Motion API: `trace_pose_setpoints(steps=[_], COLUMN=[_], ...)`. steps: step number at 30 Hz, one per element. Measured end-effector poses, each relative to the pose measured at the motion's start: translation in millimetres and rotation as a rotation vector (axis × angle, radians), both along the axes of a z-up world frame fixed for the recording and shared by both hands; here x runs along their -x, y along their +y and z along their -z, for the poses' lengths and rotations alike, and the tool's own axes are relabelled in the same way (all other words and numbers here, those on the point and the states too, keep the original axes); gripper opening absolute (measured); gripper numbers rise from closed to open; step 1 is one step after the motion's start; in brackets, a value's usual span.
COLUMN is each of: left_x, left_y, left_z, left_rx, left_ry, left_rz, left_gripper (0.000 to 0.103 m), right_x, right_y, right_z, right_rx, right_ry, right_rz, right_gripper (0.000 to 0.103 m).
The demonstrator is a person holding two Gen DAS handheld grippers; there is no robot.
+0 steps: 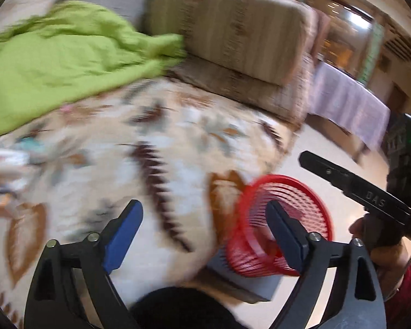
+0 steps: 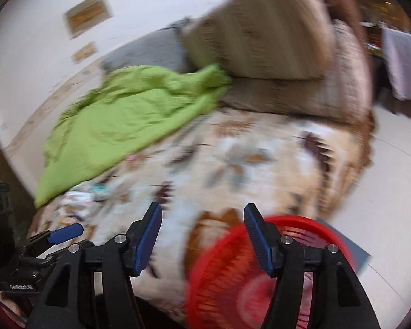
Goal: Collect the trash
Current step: 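Carry both items over the red basket and open both tools to drop them, then move both tools back over the trash pile on the bed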
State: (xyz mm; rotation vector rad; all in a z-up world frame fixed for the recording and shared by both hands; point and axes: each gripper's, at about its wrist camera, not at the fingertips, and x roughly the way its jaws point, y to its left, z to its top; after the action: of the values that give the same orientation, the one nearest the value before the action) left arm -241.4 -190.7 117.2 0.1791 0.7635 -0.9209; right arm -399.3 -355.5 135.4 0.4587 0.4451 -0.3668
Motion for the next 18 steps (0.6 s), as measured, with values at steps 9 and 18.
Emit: trace_pose_setpoints(steps=[9, 18], left_x=[-52.9, -128.5], left_y=[130.4, 244.6], left_z=[-16.5, 13.7], left_rx=[0.008, 0.073], left_ry=[-0.025, 0.063], left_rz=[-0.312, -0.698], left_gripper=[0.092, 0.092], right_x=[-76.3, -162.0], right_y=[84.2, 111.2], right_z=[-10.8, -30.1], right_rx=[0.0, -0.04], right_ry=[0.002, 0.052], right_rz=[-0.331, -0.431], right_gripper=[0.067, 0.065])
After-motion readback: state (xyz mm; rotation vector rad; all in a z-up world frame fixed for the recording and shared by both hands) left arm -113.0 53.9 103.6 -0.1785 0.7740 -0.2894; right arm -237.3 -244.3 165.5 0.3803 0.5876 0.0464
